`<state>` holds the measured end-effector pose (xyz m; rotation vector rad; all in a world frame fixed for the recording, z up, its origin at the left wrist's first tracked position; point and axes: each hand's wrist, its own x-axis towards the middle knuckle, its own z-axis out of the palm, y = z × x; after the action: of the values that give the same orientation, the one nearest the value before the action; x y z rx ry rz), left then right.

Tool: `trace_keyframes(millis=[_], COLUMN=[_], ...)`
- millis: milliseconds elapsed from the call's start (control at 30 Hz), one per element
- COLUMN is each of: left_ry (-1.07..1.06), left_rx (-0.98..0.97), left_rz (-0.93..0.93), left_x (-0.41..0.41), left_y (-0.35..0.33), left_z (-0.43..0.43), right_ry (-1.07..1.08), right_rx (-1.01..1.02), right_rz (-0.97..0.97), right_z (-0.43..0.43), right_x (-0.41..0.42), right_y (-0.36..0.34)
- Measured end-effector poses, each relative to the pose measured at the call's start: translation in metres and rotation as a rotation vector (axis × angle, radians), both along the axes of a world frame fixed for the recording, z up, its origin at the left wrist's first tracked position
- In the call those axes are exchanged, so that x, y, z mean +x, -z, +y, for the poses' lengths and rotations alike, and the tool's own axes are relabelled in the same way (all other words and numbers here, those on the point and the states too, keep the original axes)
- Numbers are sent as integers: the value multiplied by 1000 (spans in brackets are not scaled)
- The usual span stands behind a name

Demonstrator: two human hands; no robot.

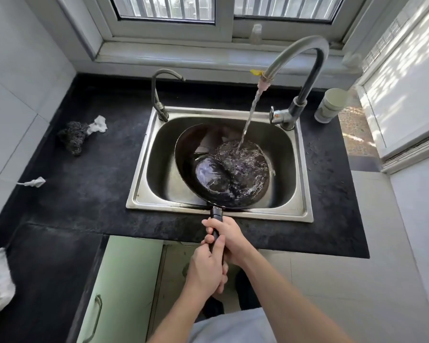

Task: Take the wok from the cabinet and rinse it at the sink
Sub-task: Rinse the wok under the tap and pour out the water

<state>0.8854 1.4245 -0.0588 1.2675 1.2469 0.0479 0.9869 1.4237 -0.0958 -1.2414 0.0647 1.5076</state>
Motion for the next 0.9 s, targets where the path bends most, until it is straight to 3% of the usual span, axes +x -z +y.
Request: trace_keyframes(millis=[300, 500, 900], left_ry=[-37, -131, -160], left_rx=[-143, -348, -471], left_rz=[-7, -66, -208], left_x=[10, 16, 7], left_y=[-22, -38, -25], left_z=[12, 21, 9], right_ry=[42, -20, -15], right_rx=[-136, -233, -263], right_rz=[24, -79, -241], right_z=[7, 14, 6], right_x=[5, 10, 5], right_y=[-23, -35, -24])
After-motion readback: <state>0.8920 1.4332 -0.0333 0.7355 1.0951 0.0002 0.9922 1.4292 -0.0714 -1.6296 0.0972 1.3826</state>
